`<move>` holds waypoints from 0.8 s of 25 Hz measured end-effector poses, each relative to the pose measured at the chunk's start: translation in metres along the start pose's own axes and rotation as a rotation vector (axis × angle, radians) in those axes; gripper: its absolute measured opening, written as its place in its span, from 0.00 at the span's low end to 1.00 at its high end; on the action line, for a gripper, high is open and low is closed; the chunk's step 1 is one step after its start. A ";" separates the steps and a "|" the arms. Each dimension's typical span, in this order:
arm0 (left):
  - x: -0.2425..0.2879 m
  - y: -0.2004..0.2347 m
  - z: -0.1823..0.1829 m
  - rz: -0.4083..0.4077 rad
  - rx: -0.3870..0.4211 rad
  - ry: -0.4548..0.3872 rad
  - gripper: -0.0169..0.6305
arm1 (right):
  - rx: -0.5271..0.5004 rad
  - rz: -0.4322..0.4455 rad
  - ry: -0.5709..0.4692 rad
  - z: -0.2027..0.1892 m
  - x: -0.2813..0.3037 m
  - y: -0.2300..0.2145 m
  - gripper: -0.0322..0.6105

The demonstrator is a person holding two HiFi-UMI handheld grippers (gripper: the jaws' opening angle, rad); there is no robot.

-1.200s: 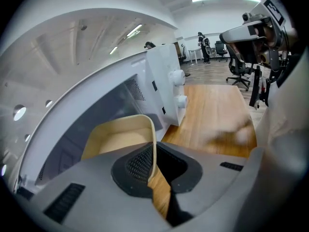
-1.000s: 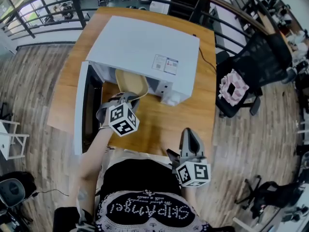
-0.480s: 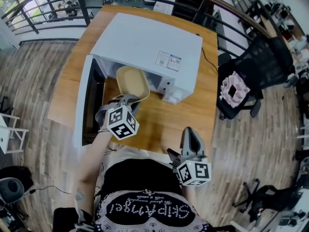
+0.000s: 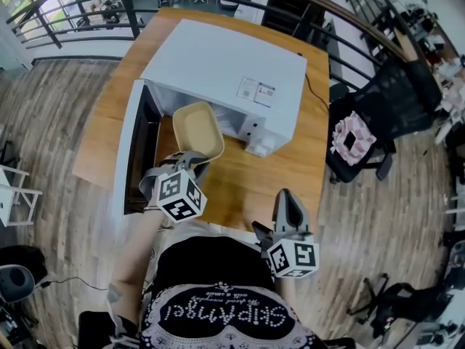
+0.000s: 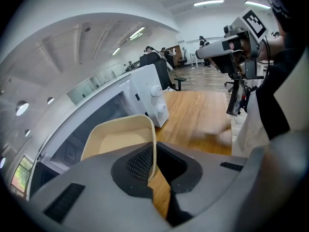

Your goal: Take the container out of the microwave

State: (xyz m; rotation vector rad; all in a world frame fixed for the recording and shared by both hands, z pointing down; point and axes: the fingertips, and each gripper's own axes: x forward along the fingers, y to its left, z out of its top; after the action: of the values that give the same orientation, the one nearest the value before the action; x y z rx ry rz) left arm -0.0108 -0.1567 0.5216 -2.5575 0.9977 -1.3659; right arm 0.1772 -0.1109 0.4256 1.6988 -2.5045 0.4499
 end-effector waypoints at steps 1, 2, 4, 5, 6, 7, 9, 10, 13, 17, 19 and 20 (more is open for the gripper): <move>-0.002 -0.003 0.000 -0.002 0.000 0.001 0.09 | 0.000 0.000 -0.001 0.000 0.000 0.000 0.10; -0.005 -0.006 0.000 -0.005 0.003 0.002 0.09 | 0.000 0.000 -0.002 0.001 0.000 -0.001 0.10; -0.012 -0.010 0.002 -0.008 0.010 0.002 0.09 | -0.001 0.001 -0.004 0.002 -0.001 -0.001 0.10; -0.015 -0.012 0.003 -0.008 0.012 -0.001 0.09 | -0.001 0.001 -0.005 0.002 -0.001 -0.001 0.10; -0.019 -0.014 0.005 -0.007 0.013 -0.006 0.09 | -0.002 0.001 -0.006 0.002 -0.001 -0.002 0.10; -0.022 -0.015 0.008 -0.006 0.013 -0.013 0.09 | -0.001 0.001 -0.008 0.002 -0.001 -0.003 0.10; -0.029 -0.019 0.012 -0.004 0.016 -0.024 0.09 | -0.001 0.001 -0.010 0.003 -0.002 -0.004 0.10; -0.033 -0.022 0.014 -0.005 0.020 -0.028 0.09 | -0.001 0.000 -0.012 0.003 -0.003 -0.004 0.10; -0.043 -0.030 0.018 -0.014 0.032 -0.036 0.09 | 0.000 -0.002 -0.017 0.005 -0.005 -0.005 0.10; -0.056 -0.038 0.024 -0.021 0.043 -0.051 0.09 | 0.001 -0.009 -0.024 0.008 -0.008 -0.008 0.10; -0.060 -0.043 0.024 -0.030 0.040 -0.050 0.09 | 0.002 -0.014 -0.024 0.009 -0.011 -0.010 0.10; -0.061 -0.046 0.022 -0.036 0.039 -0.046 0.09 | 0.002 -0.017 -0.024 0.009 -0.012 -0.012 0.10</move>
State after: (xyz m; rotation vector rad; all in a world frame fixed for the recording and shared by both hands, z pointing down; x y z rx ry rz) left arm 0.0056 -0.0906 0.4802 -2.5779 0.9132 -1.3143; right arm 0.1936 -0.1065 0.4165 1.7349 -2.5055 0.4339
